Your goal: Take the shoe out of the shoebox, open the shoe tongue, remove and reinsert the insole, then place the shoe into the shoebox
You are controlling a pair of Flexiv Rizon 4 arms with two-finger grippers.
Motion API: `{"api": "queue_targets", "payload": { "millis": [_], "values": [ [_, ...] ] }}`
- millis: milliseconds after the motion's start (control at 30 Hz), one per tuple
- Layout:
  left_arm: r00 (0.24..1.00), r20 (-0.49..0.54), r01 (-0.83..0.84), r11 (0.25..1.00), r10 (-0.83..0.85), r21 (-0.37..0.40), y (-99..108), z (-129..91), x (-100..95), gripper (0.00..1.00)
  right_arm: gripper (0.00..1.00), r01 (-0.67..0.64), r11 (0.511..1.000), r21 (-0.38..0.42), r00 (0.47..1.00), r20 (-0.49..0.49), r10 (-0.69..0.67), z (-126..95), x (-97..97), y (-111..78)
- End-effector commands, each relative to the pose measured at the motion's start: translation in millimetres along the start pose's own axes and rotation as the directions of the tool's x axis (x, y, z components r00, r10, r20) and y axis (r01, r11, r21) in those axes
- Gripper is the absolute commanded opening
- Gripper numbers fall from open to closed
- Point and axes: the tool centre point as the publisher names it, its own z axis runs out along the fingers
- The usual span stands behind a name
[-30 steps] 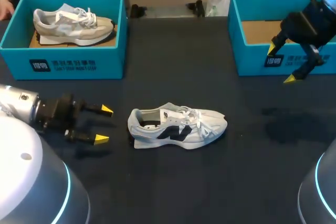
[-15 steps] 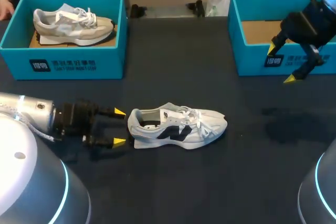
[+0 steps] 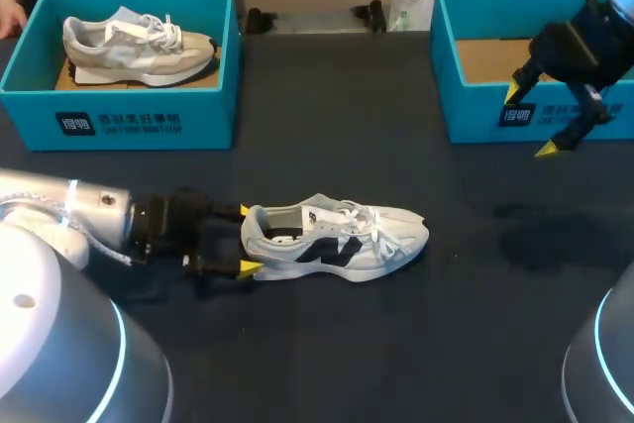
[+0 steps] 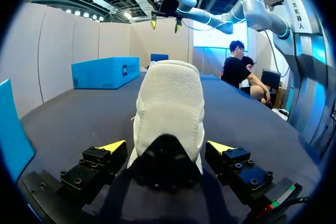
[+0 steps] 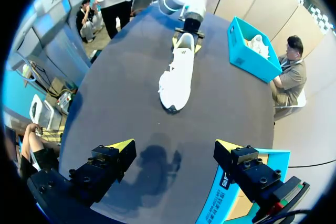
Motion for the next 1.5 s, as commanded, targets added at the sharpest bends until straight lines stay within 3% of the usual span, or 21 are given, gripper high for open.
{"api": "queue_targets", "payload": {
  "millis": [33, 733, 800, 867, 900, 933, 967, 1500],
  "values": [
    [1.000, -0.004, -0.002, 1.000, 0.002, -0.004, -2, 13, -4.2, 1.00, 1.00, 0.000, 1.000, 0.001, 1.000, -0.003, 0.000, 1, -1.6, -0.2],
    [0.999, -0.037, -0.008, 1.000, 0.008, -0.022, -5, 45, -2.2, 1.00, 1.00, 0.000, 1.000, 0.001, 1.000, -0.003, 0.000, 1, -1.6, -0.2],
    [0.999, -0.038, -0.008, 1.000, 0.007, -0.026, -4, 47, -2.9, 0.75, 1.00, 0.000, 1.000, 0.001, 1.000, -0.003, 0.000, 1, -1.6, -0.2],
    [0.999, -0.039, -0.005, 1.000, 0.004, -0.029, -4, 47, -3.5, 0.35, 1.00, 0.000, 1.000, 0.001, 1.000, -0.003, 0.000, 1, -1.6, -0.2],
    [0.999, -0.039, -0.004, 1.000, 0.003, -0.031, -4, 47, -3.6, 0.25, 1.00, 0.000, 1.000, 0.001, 1.000, -0.003, 0.000, 1, -1.6, -0.2],
    [0.999, -0.041, -0.002, 0.999, 0.001, -0.033, -3, 48, -3.8, 0.07, 1.00, 0.000, 1.000, 0.001, 1.000, -0.003, 0.000, 1, -1.6, -0.2],
    [0.999, -0.043, -0.001, 0.999, 0.000, -0.034, -3, 48, -3.8, 0.00, 1.00, 0.000, 1.000, 0.001, 1.000, -0.003, 0.000, 1, -1.6, -0.2],
    [0.998, -0.066, 0.011, 0.999, -0.014, -0.045, -3, 47, -3.1, 0.00, 1.00, 0.000, 1.000, 0.001, 1.000, -0.003, 0.000, 1, -1.6, -0.2]
  ]
}}
